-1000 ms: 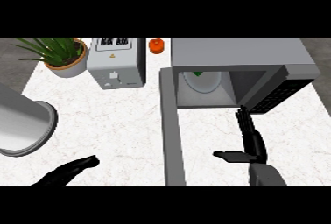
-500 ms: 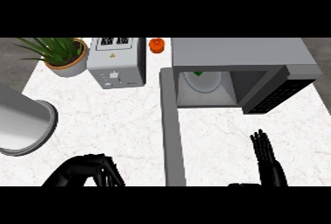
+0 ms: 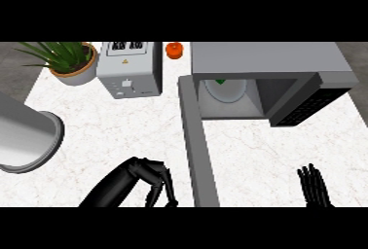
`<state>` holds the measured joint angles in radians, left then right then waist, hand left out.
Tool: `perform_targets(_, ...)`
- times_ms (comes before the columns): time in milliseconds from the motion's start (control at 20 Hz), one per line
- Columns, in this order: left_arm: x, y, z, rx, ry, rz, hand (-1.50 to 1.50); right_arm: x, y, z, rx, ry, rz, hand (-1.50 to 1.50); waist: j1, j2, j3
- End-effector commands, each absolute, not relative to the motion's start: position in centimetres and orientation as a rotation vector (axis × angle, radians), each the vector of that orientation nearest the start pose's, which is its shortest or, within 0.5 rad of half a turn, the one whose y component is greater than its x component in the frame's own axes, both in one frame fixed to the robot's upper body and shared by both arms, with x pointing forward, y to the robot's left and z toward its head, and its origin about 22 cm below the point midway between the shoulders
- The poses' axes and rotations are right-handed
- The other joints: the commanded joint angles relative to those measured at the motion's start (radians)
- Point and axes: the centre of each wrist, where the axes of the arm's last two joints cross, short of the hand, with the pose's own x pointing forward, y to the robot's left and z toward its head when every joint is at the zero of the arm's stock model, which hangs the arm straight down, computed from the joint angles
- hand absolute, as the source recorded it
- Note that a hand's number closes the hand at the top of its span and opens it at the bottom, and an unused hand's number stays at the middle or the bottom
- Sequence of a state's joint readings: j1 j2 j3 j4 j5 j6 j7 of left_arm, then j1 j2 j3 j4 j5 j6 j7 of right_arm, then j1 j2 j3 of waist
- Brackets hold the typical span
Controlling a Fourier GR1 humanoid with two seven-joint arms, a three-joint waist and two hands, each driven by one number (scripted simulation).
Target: Pick up the milk, place it into the microwave and close the microwave
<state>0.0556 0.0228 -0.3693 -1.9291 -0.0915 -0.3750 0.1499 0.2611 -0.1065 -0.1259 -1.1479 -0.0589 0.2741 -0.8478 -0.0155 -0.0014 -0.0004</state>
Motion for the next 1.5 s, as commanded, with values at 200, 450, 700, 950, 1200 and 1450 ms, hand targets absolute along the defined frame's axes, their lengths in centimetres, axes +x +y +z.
perform_targets(200, 21.6, 8.5, 4.7, -0.458, -1.617, -0.886, 1.5, 8.9, -32.5, -10.9, 0.051, -1.827, -0.078, -1.5, 0.0, 0.001, 0.0)
perform_targets(450, 19.9, 4.2, 2.4, -0.451, -1.602, -0.962, 1.5, 8.4, -33.6, -9.5, 0.098, -1.877, -0.071, -1.5, -0.005, 0.001, 0.0)
perform_targets(700, 21.3, 1.5, 0.6, -0.44, -1.518, -0.964, 1.5, 10.4, -33.0, -6.8, 0.22, -1.931, -0.024, -1.5, -0.044, 0.008, -0.001)
perform_targets(950, 22.7, 0.2, 0.0, -0.389, -1.455, -0.953, 1.5, 11.3, -32.1, -4.5, 0.283, -2.002, 0.002, -1.5, -0.082, 0.014, -0.002)
perform_targets(1200, 24.4, -0.1, 0.6, -0.374, -1.515, -0.799, 1.5, 11.3, -32.3, -2.6, 0.346, -2.002, 0.027, -1.5, -0.127, 0.022, -0.003)
perform_targets(1450, 26.4, -0.3, 2.6, -0.404, -1.632, -0.633, -1.5, 12.0, -31.5, -1.2, 0.382, -2.016, 0.063, -1.5, -0.169, 0.035, -0.005)
